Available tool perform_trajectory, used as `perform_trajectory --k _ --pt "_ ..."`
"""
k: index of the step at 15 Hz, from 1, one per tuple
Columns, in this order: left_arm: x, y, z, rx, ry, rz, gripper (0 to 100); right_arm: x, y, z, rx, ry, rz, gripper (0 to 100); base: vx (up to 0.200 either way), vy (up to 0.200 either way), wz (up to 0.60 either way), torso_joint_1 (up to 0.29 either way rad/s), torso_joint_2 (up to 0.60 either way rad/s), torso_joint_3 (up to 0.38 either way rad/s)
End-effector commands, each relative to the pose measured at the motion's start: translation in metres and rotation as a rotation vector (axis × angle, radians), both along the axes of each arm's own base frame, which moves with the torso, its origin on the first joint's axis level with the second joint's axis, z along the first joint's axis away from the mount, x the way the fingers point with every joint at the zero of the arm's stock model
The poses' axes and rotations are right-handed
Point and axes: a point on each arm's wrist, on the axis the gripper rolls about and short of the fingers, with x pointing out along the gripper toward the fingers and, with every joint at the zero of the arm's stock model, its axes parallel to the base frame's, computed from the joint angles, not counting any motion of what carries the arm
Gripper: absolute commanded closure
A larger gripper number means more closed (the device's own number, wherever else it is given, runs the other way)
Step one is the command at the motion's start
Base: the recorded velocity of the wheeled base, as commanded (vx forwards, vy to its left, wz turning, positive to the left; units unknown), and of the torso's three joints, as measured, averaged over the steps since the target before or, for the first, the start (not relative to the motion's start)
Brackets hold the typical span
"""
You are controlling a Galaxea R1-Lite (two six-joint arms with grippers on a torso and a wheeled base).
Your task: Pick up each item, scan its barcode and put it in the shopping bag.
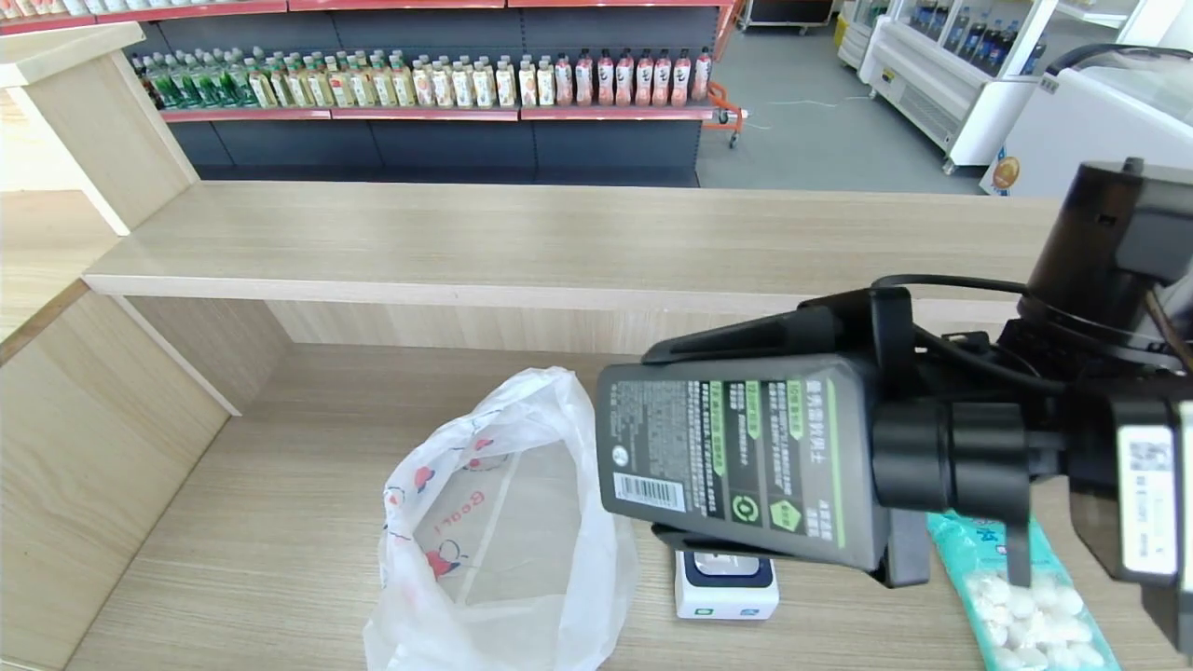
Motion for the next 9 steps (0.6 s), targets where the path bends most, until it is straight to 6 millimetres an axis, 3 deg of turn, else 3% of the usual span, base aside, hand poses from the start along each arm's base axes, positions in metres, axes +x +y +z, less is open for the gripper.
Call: perform_trajectory --k 1,5,7,9 --pt "0.000 0.000 0.000 0.000 0.000 0.000 0 0.007 0.009 0.004 0.007 0.016 -0.022 100 0.000 0.000 0.00 0.000 0.00 0.000" --pt "0.000 0.000 0.000 0.000 0.000 0.000 0 0.008 0.009 0.002 -0.004 0.084 -0.039 100 0.000 0.000 0.00 0.000 0.00 0.000" --pt "0.000 0.000 0.000 0.000 0.000 0.000 0 0.007 -0.007 0.011 0.007 0.173 -0.076 100 0.000 0.000 0.00 0.000 0.00 0.000" --pt "0.000 0.000 0.000 0.000 0.000 0.000 0 -0.016 -0.048 0.026 0.056 0.435 -0.172 100 0.000 0.000 0.00 0.000 0.00 0.000"
